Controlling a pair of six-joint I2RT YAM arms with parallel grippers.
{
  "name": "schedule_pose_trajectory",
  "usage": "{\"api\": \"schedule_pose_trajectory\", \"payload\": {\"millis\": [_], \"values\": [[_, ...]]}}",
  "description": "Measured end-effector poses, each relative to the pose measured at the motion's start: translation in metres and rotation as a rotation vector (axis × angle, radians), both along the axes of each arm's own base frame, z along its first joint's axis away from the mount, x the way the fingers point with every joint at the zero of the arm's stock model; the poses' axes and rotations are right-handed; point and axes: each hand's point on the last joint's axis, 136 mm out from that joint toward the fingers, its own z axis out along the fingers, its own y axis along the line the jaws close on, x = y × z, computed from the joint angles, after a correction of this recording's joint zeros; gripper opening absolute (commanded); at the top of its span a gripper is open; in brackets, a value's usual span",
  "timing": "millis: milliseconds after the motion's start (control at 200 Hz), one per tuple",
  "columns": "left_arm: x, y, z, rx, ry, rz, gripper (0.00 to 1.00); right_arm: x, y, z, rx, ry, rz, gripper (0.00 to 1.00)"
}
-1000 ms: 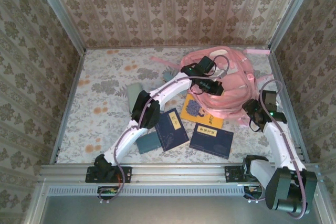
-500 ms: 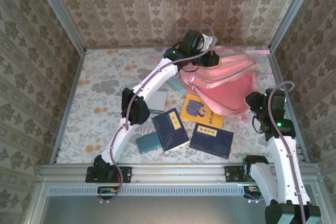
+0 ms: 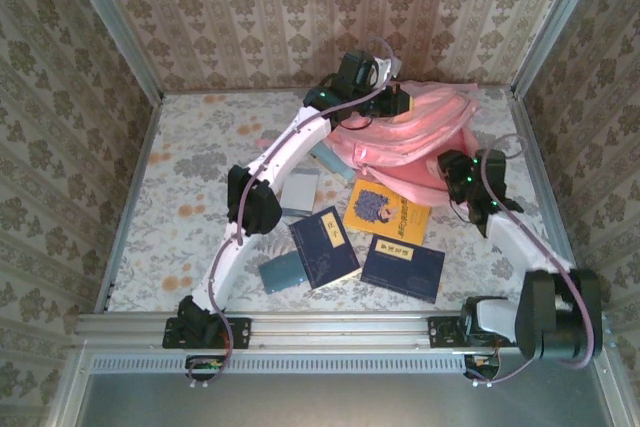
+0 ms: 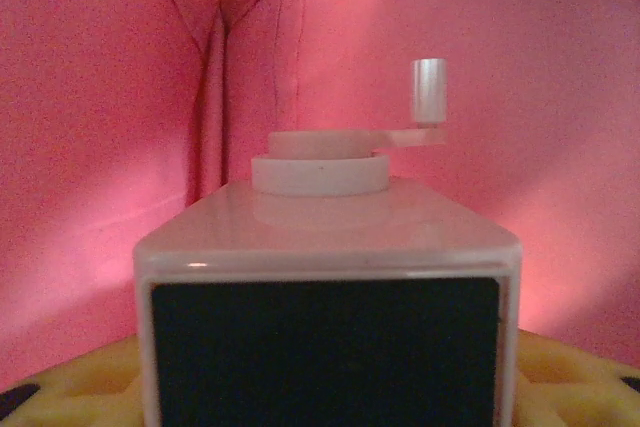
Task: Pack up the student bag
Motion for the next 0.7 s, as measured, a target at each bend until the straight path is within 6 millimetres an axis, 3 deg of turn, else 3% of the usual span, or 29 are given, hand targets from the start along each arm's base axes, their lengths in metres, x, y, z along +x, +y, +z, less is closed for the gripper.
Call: {"api": "schedule_pose_trajectory", "payload": {"millis": [100, 225, 365, 505, 700], "values": [[0.002, -0.001, 0.004, -0.018, 0.007, 0.006, 0.00, 0.037, 0.019, -0.013, 0.041, -0.005, 0.016, 0.47], [0.007, 0.003, 0.008, -0.037, 0.018, 0.013, 0.00, 0.085, 0.041, -0.030, 0.090, -0.017, 0.030, 0.72], [0.017, 0.012, 0.009, -0.047, 0.023, 0.034, 0.00, 0.123, 0.059, -0.027, 0.097, -0.055, 0.064, 0.86], [0.028, 0.021, 0.012, -0.057, 0.021, 0.054, 0.00, 0.128, 0.063, -0.007, 0.042, -0.087, 0.094, 0.91], [0.032, 0.024, 0.012, -0.058, 0.022, 0.059, 0.00, 0.101, 0.057, 0.016, -0.100, -0.048, 0.150, 0.94]]}}
